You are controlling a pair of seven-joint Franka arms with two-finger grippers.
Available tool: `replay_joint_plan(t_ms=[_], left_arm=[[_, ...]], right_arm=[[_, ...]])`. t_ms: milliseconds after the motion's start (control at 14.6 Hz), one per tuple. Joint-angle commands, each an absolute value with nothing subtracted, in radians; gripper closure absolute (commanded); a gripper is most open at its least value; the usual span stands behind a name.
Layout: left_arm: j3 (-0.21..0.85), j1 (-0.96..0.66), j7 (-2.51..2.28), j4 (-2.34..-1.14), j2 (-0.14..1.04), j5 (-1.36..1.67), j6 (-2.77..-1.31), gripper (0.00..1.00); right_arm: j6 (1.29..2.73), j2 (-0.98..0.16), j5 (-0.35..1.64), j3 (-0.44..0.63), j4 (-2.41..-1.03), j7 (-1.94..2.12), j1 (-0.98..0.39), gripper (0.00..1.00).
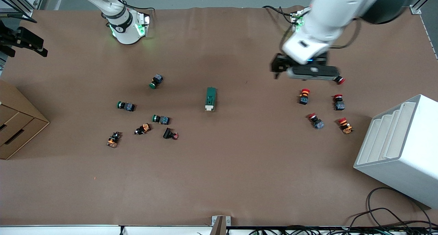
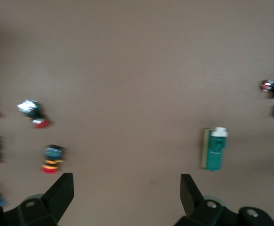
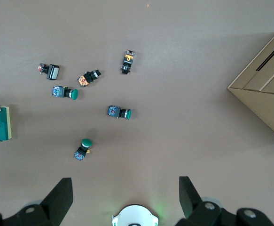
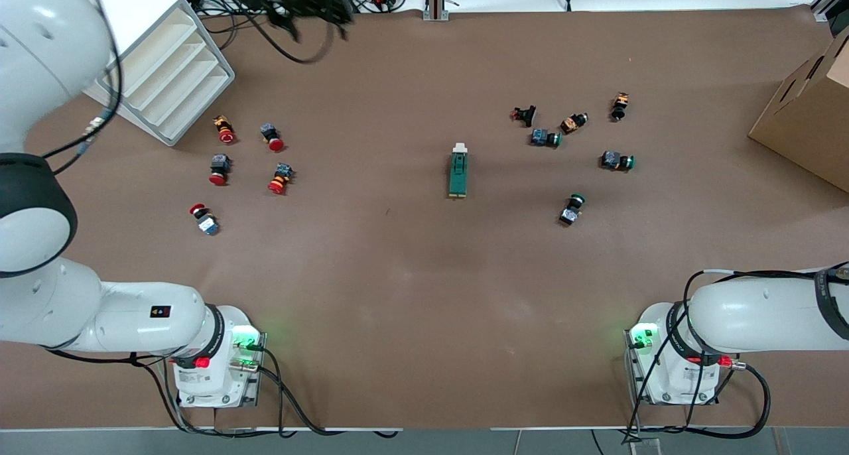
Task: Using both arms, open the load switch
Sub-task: 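Move the left gripper over the green load switch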
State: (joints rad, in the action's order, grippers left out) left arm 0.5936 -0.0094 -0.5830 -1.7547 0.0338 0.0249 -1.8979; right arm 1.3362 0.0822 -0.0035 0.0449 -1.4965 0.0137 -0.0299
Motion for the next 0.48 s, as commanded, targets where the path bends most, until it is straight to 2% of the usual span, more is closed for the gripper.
replay_joint_plan(t_ms=[0,137,411], left_arm=[[0.666,-0.059,-0.768,-1.854,0.06,0.002,-2.073,0.0],[0.669,-0.148,-0.885,-1.911,0.098,-0.065,-2.201,0.0],[0.669,-0.313,-1.199,-1.914,0.242,-0.346,-2.253,0.0]], right_arm=[[1.331,0.089,-0.017,0.046,-1.493,0.02,-0.035,0.0],[1.331,0.089,-0.017,0.046,-1.493,0.02,-0.035,0.0],[1.331,0.089,-0.017,0.046,-1.493,0.021,-0.035,0.0]])
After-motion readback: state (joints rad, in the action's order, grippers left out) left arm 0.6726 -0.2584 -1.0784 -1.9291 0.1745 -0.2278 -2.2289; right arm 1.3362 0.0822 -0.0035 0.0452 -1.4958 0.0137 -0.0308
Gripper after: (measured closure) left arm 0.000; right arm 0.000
